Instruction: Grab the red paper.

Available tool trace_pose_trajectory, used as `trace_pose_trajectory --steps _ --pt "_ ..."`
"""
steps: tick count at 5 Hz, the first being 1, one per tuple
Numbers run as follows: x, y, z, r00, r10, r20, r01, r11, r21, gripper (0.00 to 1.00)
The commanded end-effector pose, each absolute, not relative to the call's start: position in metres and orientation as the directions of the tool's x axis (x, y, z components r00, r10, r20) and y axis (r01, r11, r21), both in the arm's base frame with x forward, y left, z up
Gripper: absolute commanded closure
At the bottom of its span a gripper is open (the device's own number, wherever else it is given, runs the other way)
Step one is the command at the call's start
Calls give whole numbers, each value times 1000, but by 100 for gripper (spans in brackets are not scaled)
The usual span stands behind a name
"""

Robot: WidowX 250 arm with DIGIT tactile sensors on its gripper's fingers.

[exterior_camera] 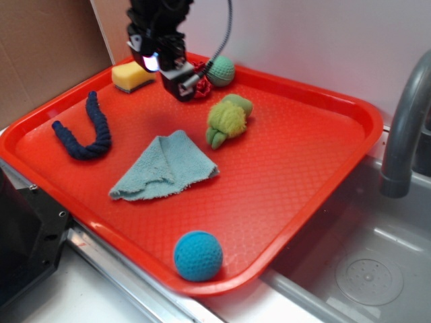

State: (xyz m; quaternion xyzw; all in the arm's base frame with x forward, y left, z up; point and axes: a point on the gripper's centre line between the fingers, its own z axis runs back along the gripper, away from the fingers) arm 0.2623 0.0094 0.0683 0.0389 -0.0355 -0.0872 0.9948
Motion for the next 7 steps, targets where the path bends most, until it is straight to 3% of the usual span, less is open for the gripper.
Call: trace_pose_trajectory --steps 1,3,4,5,7 --pt "319 30 66 980 -155 125 131 975 178 0" --pt "352 37 74 975 -149 162 120 976 181 0" --pt "350 31 56 982 -155 107 137 978 158 0" --pt "334 29 45 988 -149 45 140 978 156 0" --pt "312 37 38 992 -126 6 123 976 180 0"
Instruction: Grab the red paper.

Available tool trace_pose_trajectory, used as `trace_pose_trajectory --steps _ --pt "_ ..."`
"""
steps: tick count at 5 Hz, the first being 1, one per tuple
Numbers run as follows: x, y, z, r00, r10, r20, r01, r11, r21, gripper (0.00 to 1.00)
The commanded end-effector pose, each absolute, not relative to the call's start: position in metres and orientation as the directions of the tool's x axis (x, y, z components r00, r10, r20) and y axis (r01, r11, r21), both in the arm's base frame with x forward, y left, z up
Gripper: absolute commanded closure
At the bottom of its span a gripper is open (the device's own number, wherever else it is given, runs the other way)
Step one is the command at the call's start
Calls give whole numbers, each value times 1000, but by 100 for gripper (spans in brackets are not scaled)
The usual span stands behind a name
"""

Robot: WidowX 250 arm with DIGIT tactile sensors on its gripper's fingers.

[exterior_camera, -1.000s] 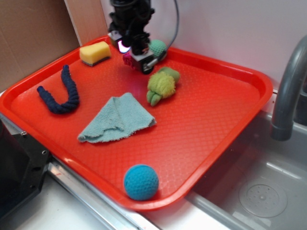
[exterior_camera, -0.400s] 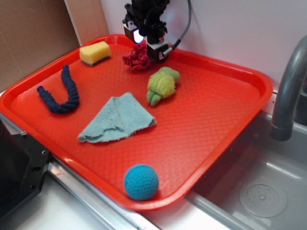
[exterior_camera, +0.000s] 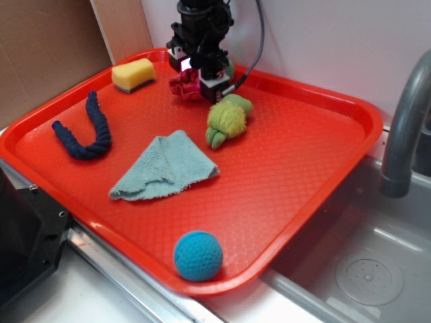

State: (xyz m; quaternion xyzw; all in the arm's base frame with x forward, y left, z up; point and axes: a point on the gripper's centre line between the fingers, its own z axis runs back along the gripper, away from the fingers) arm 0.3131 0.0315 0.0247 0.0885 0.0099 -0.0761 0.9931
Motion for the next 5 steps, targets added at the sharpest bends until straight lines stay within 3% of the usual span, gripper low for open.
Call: trace_pose_trajectory --steps 1,2,3,5 --pt "302 40 31 996 -86 8 84 982 167 100" --pt "299 37 38 997 -81 10 78 981 180 100" --pt "289 37 67 999 -34 12 31 988 152 100" --pt "243 35 165 995 54 86 -49 997 -55 100"
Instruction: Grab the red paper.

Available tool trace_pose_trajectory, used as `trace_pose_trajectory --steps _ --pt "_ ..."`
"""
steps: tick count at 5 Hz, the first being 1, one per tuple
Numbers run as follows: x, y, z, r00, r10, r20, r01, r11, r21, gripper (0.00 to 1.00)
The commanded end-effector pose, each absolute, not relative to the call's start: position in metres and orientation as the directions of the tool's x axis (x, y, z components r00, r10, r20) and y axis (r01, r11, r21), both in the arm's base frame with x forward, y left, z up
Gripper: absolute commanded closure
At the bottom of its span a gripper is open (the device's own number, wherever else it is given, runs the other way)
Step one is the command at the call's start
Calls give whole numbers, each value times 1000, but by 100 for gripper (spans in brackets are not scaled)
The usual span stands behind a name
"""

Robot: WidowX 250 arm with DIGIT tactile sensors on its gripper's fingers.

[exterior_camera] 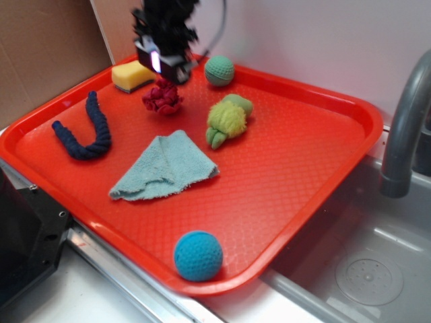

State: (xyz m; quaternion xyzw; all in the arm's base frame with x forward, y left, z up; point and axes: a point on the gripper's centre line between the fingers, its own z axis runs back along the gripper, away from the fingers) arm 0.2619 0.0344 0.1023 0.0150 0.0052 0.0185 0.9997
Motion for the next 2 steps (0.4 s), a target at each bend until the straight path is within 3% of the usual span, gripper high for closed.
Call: trace_pose_trajectory --steps 1,2 --pt "232 31 208 993 31 114 -22 997 -75 100" --pt "233 33 193 993 -25 112 31 998 -48 0"
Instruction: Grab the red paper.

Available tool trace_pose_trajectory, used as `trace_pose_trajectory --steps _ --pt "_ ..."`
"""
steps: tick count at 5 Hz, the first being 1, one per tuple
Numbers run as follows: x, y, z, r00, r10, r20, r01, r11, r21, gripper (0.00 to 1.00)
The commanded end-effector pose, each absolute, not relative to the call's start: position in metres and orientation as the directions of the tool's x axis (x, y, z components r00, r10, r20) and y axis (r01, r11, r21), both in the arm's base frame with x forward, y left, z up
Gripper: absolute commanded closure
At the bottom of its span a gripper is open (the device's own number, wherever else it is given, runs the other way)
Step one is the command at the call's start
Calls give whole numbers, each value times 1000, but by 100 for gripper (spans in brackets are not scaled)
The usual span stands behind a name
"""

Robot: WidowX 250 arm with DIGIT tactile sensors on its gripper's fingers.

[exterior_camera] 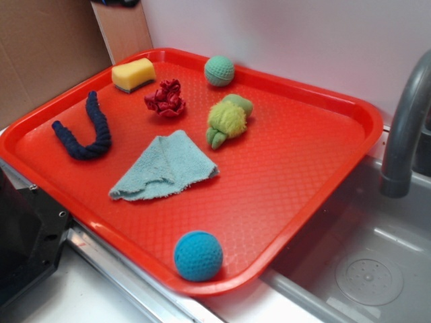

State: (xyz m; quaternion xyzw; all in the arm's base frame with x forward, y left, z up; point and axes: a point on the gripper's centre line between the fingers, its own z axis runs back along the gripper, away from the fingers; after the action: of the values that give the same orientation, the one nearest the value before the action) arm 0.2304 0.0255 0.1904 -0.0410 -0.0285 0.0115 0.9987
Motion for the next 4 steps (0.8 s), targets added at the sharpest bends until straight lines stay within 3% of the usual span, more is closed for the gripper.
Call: trace_pose_trajectory --steps 1,3,4 --pt "245 31 157 985 -144 97 144 990 3 0" --pt "252 33 100 972 -228 50 225 973 51 0" --pt "258 31 83 965 -253 70 247 966 80 0"
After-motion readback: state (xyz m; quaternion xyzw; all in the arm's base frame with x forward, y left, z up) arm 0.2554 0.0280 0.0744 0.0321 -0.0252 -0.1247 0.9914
